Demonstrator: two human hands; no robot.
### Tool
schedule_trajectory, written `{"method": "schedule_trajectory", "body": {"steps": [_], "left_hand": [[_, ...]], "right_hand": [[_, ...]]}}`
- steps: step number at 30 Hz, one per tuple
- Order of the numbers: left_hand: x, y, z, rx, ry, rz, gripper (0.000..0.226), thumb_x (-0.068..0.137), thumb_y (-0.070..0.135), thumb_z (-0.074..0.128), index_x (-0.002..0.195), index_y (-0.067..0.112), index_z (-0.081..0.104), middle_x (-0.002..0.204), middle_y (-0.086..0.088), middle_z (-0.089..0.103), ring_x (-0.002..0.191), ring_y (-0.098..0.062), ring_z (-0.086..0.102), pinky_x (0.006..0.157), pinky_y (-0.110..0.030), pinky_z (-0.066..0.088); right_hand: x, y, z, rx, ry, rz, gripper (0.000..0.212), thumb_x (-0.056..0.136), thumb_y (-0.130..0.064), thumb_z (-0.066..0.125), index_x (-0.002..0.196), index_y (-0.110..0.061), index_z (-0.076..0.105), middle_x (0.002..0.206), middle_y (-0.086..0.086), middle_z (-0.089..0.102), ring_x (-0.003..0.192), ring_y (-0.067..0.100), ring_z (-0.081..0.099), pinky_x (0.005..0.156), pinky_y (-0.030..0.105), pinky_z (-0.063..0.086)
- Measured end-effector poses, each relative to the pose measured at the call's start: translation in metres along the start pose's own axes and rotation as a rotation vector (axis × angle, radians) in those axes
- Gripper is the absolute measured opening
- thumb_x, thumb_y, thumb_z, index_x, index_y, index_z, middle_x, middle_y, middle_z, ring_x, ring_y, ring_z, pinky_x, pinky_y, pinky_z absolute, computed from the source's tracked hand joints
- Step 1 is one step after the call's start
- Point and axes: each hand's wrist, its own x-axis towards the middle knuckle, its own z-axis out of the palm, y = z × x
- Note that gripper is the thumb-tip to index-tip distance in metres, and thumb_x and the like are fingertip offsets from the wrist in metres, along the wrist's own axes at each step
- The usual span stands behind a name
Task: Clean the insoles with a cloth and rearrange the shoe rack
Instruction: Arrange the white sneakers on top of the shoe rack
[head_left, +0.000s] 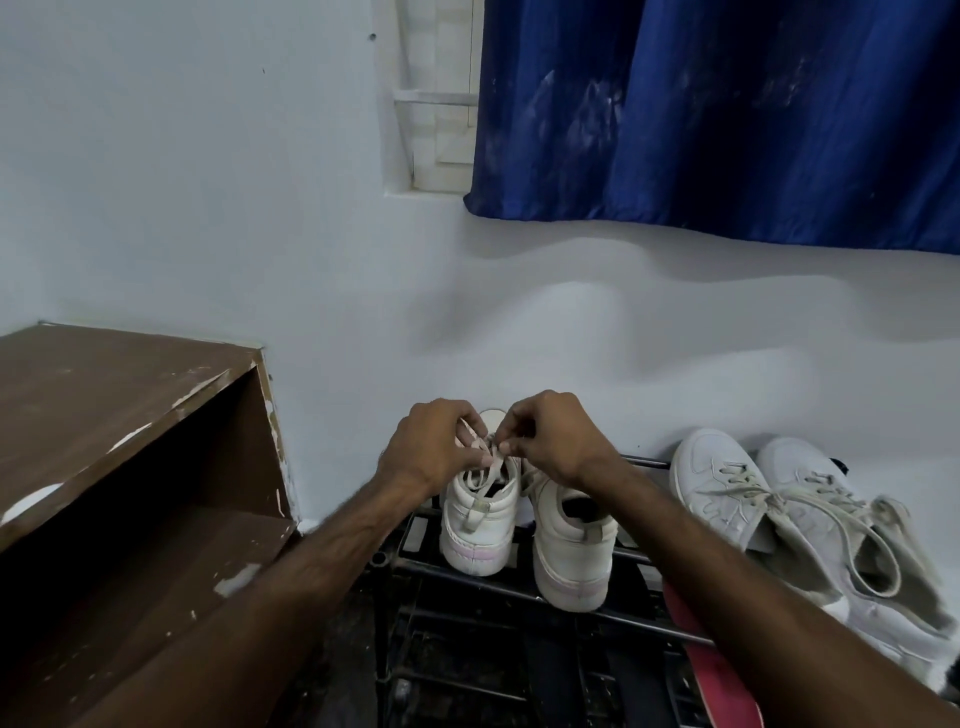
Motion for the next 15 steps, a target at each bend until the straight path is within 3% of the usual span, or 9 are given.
{"method": "schedule_trajectory", "body": {"steps": [5,9,12,14,15], "left_hand": [[-0.006,0.009,0.001,0.065,-0.018,0.087,0.035,0.068,0.016,0.085,0.095,0.027,0.066,0.065,0.013,0.072,0.064,0.003,0.065,0.070,-0.028,0.055],[-0.005,0.005,-0.005,0.007,-0.093,0.059,0.031,0.074,0.020,0.082,0.101,0.024,0.068,0.064,0.012,0.073,0.065,0.001,0.068,0.079,-0.035,0.057],[-0.003,0.001,-0.014,-0.151,0.106,0.024,0.010,0.081,0.027,0.078,0.087,0.025,0.071,0.065,0.008,0.073,0.057,0.000,0.065,0.070,-0.031,0.058],[-0.002,-0.004,-0.016,-0.141,0.216,-0.037,0.011,0.080,0.034,0.078,0.084,0.026,0.071,0.070,0.009,0.073,0.069,-0.004,0.068,0.069,-0.025,0.054],[-0.002,-0.007,-0.013,-0.115,0.190,-0.069,0.016,0.078,0.038,0.079,0.086,0.026,0.071,0.073,0.009,0.073,0.074,-0.006,0.069,0.070,-0.025,0.053]], "right_hand": [[0.002,0.001,0.002,0.009,0.030,0.018,0.011,0.077,-0.005,0.075,0.079,-0.017,0.075,0.074,-0.003,0.073,0.073,0.011,0.067,0.074,0.027,0.056],[0.006,0.010,0.003,-0.003,0.188,0.132,0.008,0.082,-0.011,0.072,0.086,-0.018,0.073,0.079,-0.001,0.070,0.073,0.014,0.065,0.075,0.027,0.053],[0.006,0.012,0.007,0.005,0.131,0.132,0.011,0.081,-0.019,0.076,0.092,-0.017,0.075,0.084,-0.001,0.072,0.078,0.014,0.065,0.078,0.026,0.052],[0.005,0.010,0.010,0.014,0.059,0.115,0.013,0.078,-0.021,0.079,0.089,-0.015,0.074,0.084,-0.001,0.072,0.078,0.013,0.066,0.076,0.027,0.053],[0.006,0.008,0.010,0.010,0.035,0.109,0.013,0.077,-0.020,0.080,0.087,-0.014,0.074,0.083,0.000,0.072,0.077,0.013,0.066,0.075,0.027,0.053]]}}
